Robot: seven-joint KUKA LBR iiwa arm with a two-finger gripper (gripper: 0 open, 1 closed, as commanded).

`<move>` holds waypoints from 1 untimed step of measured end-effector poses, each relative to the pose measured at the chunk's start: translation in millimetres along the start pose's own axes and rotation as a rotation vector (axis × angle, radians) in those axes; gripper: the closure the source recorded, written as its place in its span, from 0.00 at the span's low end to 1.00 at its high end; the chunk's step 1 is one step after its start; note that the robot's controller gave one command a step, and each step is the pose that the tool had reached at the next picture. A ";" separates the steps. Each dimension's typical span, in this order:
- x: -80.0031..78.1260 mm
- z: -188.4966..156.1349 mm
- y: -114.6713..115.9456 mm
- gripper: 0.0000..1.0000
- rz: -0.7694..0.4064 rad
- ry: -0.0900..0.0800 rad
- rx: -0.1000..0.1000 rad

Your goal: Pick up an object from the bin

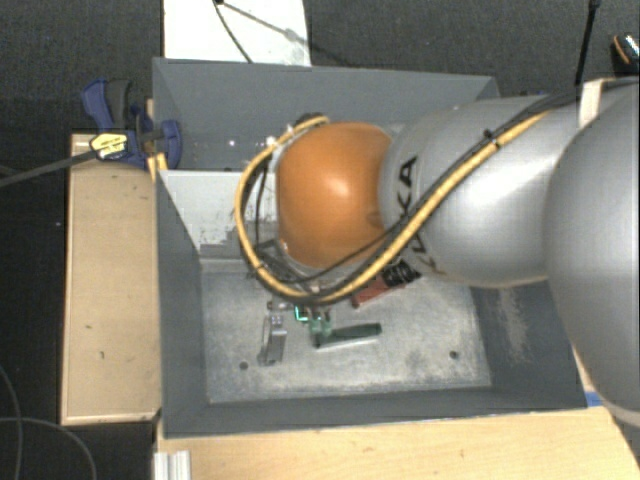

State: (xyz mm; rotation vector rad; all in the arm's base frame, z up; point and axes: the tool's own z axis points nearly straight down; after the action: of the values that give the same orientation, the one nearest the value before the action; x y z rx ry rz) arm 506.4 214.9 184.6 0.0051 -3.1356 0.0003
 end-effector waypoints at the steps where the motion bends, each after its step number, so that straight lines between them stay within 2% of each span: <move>1: -2.2 -4.3 -1.2 1.00 0.007 -0.008 -0.002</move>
Offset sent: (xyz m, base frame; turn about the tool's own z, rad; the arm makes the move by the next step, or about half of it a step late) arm 0.0000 0.0000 0.0000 0.0000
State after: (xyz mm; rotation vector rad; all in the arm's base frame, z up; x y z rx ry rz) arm 508.6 213.7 188.9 -0.0054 -3.1434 -0.0024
